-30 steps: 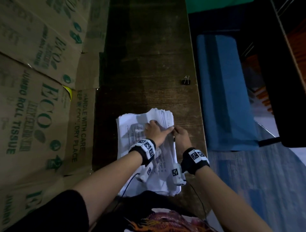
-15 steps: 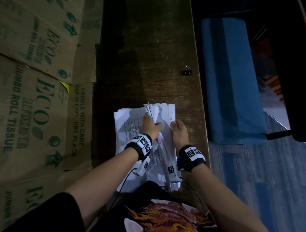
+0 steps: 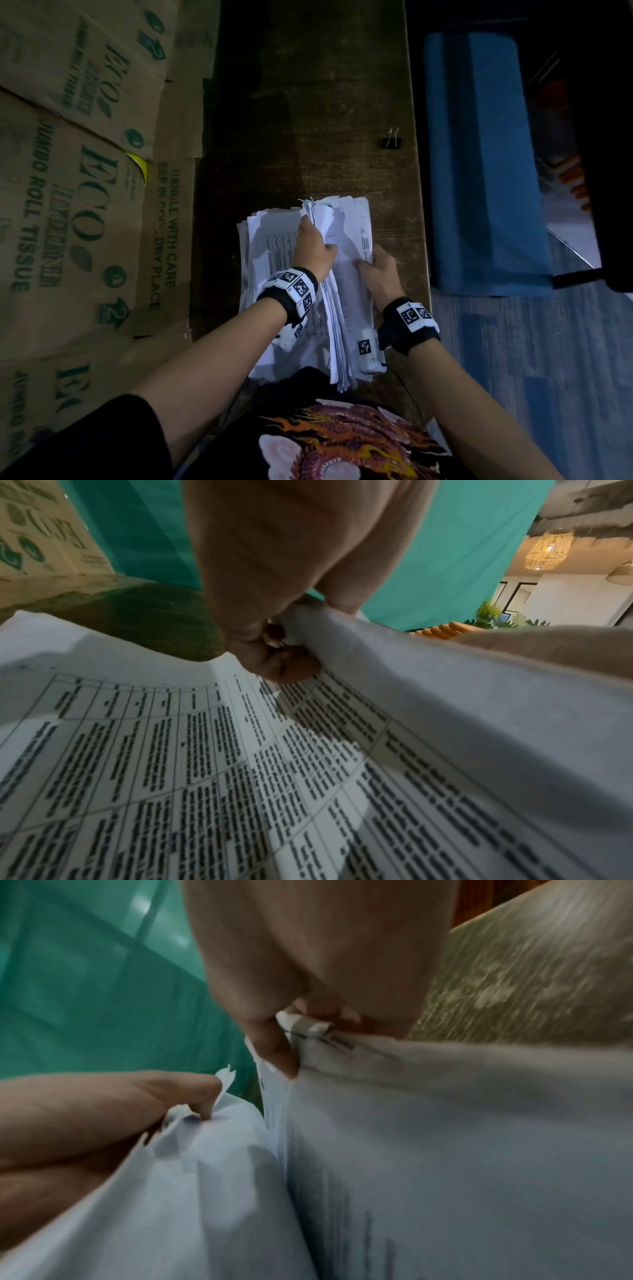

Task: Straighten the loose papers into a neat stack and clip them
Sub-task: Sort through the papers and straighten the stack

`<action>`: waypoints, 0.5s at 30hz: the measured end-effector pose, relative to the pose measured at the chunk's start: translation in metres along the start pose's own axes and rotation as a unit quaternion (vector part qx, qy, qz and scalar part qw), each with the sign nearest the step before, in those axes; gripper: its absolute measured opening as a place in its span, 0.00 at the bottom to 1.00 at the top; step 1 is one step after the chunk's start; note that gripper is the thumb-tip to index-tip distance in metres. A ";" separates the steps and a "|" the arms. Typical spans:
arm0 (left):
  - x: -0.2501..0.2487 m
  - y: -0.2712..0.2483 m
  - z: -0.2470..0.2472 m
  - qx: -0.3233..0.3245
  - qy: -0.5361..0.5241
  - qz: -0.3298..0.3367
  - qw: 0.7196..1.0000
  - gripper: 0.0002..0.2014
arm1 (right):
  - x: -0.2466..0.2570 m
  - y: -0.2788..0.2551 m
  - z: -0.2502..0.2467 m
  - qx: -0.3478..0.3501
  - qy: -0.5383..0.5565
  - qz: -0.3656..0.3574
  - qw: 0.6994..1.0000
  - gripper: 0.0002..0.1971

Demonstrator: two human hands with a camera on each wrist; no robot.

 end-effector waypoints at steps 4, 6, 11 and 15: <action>-0.008 -0.003 0.004 -0.001 0.050 -0.007 0.999 0.27 | -0.007 -0.001 0.006 0.030 -0.121 0.027 0.992 0.20; -0.009 -0.005 0.006 0.005 0.094 -0.013 0.995 0.29 | 0.000 -0.008 0.002 0.002 -0.122 0.000 0.993 0.14; -0.006 0.002 0.013 0.000 0.144 -0.037 0.989 0.29 | 0.023 -0.040 -0.031 -0.064 -0.059 -0.068 0.994 0.12; -0.001 0.000 0.022 0.071 0.057 -0.065 0.994 0.30 | 0.049 -0.076 -0.071 -0.136 0.001 -0.137 0.981 0.15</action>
Point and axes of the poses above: each hand's wrist, its own y-axis towards the middle knuckle, its own z-axis out of the palm, x = y × z, the point moved 6 cm from there along y, towards the middle knuckle, and after that the axes turned 8 degrees about x, right-handed, at the moved point
